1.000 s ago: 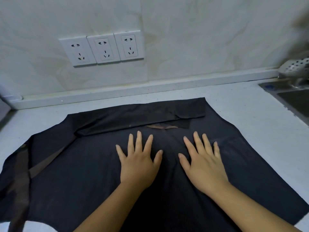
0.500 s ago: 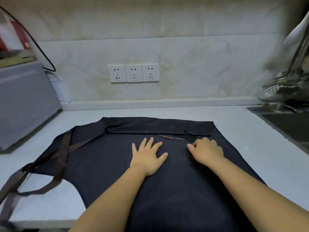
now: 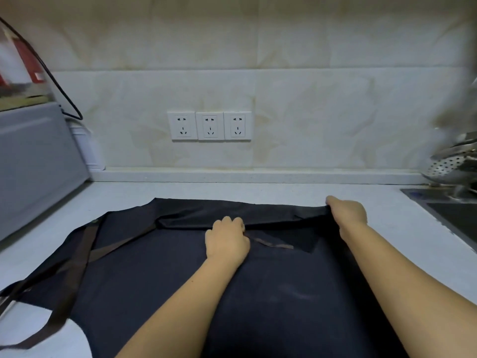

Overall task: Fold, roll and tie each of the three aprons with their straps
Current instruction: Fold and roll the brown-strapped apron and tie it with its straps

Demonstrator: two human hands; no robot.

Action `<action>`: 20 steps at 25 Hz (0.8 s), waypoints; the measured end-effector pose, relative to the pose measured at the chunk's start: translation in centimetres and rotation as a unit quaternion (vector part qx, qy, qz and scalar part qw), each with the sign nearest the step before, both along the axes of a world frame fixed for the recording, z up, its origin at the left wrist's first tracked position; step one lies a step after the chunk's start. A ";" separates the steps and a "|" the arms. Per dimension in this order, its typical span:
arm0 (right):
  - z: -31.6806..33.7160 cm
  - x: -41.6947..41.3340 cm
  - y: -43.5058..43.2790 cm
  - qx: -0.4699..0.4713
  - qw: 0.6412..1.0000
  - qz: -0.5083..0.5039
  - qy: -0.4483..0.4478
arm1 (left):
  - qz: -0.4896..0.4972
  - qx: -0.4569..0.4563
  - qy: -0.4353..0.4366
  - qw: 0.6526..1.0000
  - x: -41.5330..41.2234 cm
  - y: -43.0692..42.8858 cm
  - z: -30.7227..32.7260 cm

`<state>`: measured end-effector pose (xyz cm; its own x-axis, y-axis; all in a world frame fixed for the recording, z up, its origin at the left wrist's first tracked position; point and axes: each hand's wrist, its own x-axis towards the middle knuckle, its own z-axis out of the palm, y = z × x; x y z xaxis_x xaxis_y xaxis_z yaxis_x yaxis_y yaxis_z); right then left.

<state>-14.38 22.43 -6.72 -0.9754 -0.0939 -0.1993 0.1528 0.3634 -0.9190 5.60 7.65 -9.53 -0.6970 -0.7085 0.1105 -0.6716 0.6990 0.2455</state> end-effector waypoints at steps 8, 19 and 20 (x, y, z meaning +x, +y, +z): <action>-0.5 -2.8 -3.1 -0.164 0.974 0.153 -0.026 | 0.064 0.041 0.145 0.986 -3.4 -1.5 -2.9; 1.9 -6.0 -0.9 0.152 0.980 0.107 0.068 | 0.147 0.018 0.256 0.955 -3.0 -2.8 -2.7; 2.4 -6.9 0.0 0.258 0.956 0.116 0.081 | 0.165 0.006 0.274 0.948 -2.9 -3.1 -2.5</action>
<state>-21.33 22.45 -4.36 -0.9621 -0.2421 -0.1252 -0.1168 0.7811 -0.6134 2.74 4.58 -11.98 -0.2786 -0.8808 0.3829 -0.6228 0.4691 0.6262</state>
